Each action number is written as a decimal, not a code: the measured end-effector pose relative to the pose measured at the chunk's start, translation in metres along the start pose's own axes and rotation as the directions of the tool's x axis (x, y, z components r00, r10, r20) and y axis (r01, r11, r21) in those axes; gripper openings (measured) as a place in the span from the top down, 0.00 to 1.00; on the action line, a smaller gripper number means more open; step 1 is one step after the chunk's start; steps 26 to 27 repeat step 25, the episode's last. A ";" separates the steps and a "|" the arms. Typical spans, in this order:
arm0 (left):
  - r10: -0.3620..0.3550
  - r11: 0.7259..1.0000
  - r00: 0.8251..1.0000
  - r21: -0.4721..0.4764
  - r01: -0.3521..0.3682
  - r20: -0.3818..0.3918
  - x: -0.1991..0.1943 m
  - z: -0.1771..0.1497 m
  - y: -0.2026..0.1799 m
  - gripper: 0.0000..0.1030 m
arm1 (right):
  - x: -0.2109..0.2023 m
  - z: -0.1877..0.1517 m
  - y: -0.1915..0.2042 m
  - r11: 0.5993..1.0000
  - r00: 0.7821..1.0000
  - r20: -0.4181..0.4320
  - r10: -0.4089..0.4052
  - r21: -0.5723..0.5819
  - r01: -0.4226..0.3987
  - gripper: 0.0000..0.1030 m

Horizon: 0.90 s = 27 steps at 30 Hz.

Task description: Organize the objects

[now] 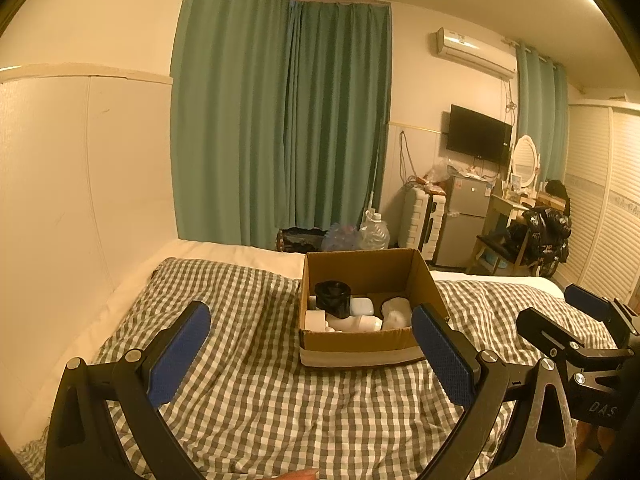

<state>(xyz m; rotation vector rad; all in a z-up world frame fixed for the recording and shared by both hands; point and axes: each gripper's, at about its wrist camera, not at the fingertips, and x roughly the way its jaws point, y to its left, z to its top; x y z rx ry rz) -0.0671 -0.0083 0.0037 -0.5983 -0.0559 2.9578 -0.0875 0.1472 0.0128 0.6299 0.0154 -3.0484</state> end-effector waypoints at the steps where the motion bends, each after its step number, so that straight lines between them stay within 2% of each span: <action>1: 0.000 1.000 1.000 0.002 0.000 -0.002 0.000 0.000 -0.001 0.00 | 0.000 0.000 0.000 1.000 1.000 0.000 0.001 -0.001 -0.001 0.02; 19: 0.011 1.000 0.999 0.002 -0.011 -0.032 0.002 -0.006 0.002 0.00 | 0.007 -0.005 0.008 1.000 1.000 -0.021 0.000 -0.026 -0.001 0.02; 27: 0.024 1.000 1.000 0.007 -0.024 -0.019 0.000 -0.006 0.002 0.00 | 0.006 -0.005 0.014 0.999 1.000 -0.020 -0.006 -0.052 0.005 0.02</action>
